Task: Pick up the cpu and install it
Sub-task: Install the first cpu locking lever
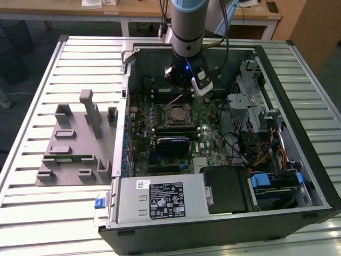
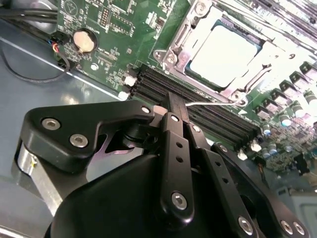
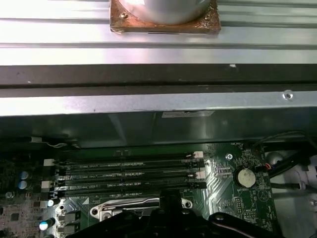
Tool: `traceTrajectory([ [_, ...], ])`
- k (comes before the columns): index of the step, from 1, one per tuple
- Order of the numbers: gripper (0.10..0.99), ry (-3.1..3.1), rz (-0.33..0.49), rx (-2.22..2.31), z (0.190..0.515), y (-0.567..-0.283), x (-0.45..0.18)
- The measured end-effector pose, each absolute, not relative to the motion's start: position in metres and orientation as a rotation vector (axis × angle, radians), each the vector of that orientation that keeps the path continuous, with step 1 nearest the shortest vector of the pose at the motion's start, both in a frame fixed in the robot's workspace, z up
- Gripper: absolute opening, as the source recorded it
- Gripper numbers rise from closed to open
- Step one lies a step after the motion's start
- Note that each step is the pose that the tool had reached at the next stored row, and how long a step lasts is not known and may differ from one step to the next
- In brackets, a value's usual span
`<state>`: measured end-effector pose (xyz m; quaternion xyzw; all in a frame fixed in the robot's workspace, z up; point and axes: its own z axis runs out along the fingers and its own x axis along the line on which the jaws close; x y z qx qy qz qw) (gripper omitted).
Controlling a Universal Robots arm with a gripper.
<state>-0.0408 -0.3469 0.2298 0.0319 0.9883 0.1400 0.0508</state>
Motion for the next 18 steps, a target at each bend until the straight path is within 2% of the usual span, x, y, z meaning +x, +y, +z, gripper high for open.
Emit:
traceTrajectory([
  [18, 0.106, 2.993, 0.386, 0.094, 0.2193, -0.3405, -0.0467],
])
